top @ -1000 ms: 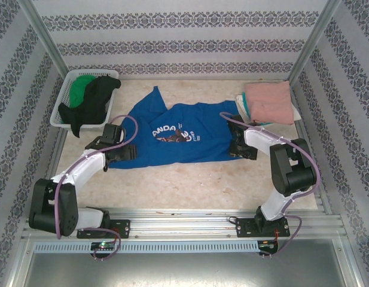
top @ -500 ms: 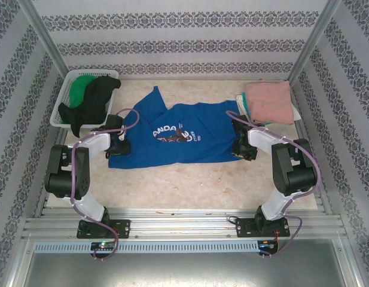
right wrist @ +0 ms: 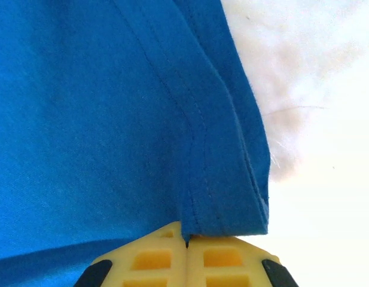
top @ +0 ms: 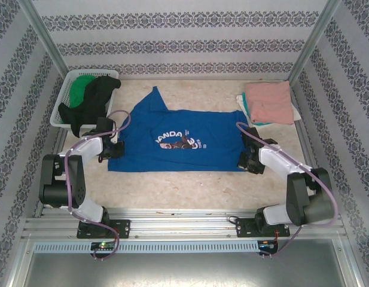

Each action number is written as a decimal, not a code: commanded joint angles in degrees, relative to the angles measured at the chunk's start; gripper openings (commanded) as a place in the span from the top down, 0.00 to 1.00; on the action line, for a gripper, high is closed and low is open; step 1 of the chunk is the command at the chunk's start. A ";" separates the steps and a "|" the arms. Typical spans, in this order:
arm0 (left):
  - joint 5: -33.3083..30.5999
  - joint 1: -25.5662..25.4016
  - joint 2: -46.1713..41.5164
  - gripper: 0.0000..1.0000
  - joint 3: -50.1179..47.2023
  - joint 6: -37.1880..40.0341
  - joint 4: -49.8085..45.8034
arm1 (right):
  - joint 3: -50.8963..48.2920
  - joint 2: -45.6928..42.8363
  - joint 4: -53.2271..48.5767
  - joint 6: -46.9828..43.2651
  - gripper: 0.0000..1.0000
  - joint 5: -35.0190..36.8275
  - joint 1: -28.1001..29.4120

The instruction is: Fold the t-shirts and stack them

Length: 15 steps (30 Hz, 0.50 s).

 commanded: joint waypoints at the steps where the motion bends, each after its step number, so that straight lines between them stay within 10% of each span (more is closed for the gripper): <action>1: 1.06 0.84 -2.39 1.00 -0.90 -0.31 -2.20 | -1.24 -3.00 -6.13 1.12 1.00 3.44 -0.75; 4: 0.36 0.83 -4.79 0.98 -1.21 -0.70 -2.95 | -1.72 -6.62 -7.03 1.25 1.00 3.25 -1.08; 7: -0.98 0.83 -6.58 0.64 -2.23 -1.36 -1.47 | -1.35 -8.89 -8.75 1.74 0.90 3.76 -1.17; 15: 1.31 0.83 -3.90 0.53 1.68 -1.30 -1.78 | 1.66 -13.78 -10.42 2.43 0.66 4.83 0.93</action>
